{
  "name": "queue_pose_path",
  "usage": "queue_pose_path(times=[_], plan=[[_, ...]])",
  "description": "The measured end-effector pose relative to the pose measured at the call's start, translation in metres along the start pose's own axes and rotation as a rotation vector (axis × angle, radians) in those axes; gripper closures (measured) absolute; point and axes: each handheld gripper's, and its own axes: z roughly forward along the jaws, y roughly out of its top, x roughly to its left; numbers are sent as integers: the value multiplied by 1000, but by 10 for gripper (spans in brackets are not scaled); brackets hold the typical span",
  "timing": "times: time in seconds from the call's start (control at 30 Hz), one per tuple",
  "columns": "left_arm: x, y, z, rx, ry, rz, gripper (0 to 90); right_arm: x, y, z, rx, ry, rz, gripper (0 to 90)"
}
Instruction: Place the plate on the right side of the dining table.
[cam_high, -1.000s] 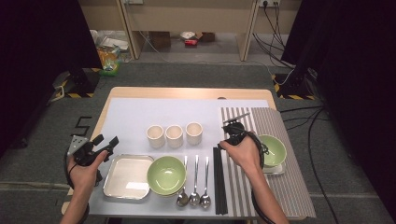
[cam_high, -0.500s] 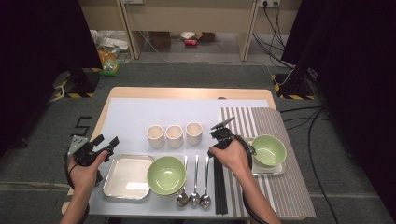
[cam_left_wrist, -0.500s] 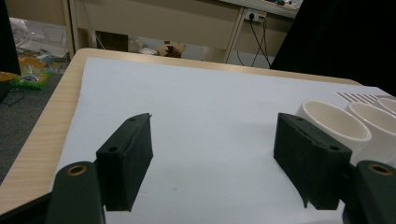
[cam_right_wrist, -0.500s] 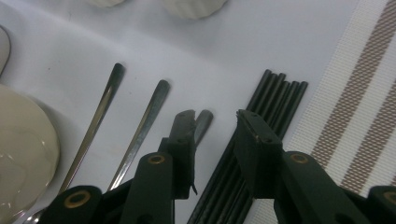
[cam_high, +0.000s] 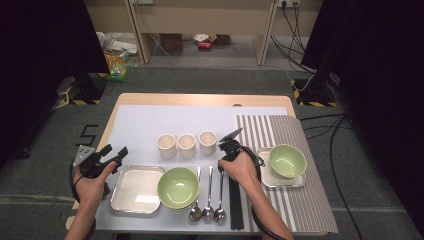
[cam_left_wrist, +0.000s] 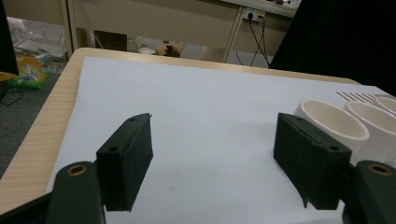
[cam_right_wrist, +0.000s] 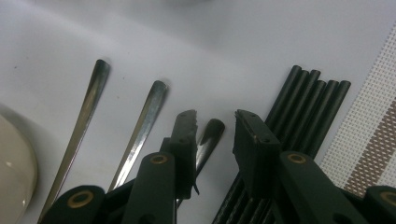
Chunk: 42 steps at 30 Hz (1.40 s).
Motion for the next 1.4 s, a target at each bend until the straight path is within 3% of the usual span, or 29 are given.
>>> queue_pose_path(times=[0.17,0.37,0.5,0.63,0.77,0.87,1.0,1.23,1.27,1.4], plan=[[0,0,0,2,0,3,274,4,2,3,19,-32,-19,697],[-1,0,0,3,-1,6,275,21,7,6,70,-154,-62,724],[0,0,-1,-2,2,1,275,24,8,7,78,-186,-60,734],[0,0,-1,0,0,2,275,22,7,6,62,-179,-54,746],[0,1,-1,0,1,4,275,18,6,4,48,-130,-3,706],[1,1,-1,0,0,2,276,16,5,2,48,-119,12,697],[1,1,-1,0,2,3,277,17,4,3,64,-109,6,708],[1,1,-1,0,2,5,278,24,3,5,71,-160,31,745],[1,1,-1,0,1,4,279,23,4,6,66,-165,9,749],[1,1,-2,0,3,4,278,21,3,5,53,-124,41,819]])
